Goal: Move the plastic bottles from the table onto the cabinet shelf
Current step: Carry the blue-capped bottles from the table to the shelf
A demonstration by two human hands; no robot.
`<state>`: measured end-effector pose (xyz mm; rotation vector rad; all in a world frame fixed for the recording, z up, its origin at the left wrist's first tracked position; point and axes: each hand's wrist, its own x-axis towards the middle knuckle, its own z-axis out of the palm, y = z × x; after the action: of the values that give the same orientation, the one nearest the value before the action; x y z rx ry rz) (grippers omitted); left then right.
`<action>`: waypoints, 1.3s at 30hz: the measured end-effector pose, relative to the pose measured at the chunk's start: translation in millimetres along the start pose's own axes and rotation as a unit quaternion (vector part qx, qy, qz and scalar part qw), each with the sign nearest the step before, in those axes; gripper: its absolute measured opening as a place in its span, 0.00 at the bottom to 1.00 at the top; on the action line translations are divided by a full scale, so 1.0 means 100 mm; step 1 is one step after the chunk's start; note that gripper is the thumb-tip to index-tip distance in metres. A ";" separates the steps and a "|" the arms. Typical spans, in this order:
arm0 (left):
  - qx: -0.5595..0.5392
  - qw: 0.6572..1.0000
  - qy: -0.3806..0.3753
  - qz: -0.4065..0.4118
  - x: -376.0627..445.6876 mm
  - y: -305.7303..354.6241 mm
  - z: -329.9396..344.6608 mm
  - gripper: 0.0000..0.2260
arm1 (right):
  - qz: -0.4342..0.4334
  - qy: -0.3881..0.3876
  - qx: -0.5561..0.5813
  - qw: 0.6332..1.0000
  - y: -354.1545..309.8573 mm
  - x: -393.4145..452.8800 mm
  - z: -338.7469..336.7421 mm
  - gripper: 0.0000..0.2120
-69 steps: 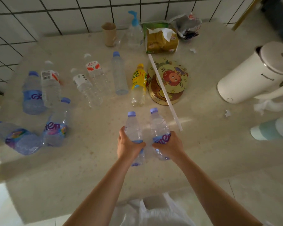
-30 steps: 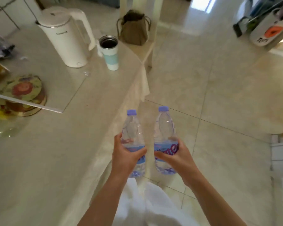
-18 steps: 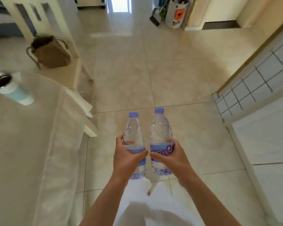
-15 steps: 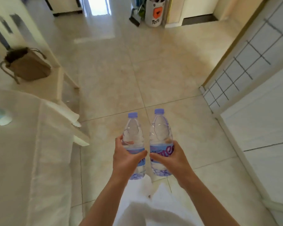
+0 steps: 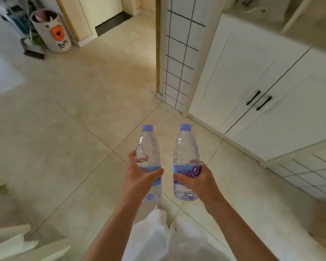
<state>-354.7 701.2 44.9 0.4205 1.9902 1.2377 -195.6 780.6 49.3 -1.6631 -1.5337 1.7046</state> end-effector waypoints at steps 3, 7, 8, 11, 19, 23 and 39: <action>0.028 0.998 -0.047 0.012 0.22 0.16 0.30 0.33 | 0.022 0.050 0.025 0.998 -0.01 0.10 -0.22 0.29; 0.067 0.992 -0.101 0.022 0.36 0.30 0.78 0.34 | 0.048 0.117 0.044 0.991 0.05 0.18 -0.56 0.29; 0.074 0.990 -0.115 0.024 0.37 0.34 0.92 0.34 | 0.054 0.132 0.050 0.988 0.06 0.20 -0.66 0.29; 0.102 0.982 -0.154 0.034 0.38 0.44 1.35 0.34 | 0.067 0.168 0.072 0.981 0.12 0.25 -1.02 0.27; 0.132 0.964 -0.220 0.076 0.20 0.73 2.73 0.34 | 0.061 0.217 0.077 0.971 0.26 0.52 -2.22 0.26; 0.135 0.957 -0.243 0.078 0.07 0.92 3.38 0.34 | 0.049 0.222 0.074 0.971 0.27 0.65 -2.87 0.26; 0.175 0.950 -0.239 0.102 0.52 1.73 4.88 0.32 | 0.065 0.229 0.158 0.958 0.32 1.47 -4.29 0.08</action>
<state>-49.0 1122.5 48.0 1.0215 1.7622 0.7916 143.8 1083.1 51.0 -1.8439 -0.9068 1.3941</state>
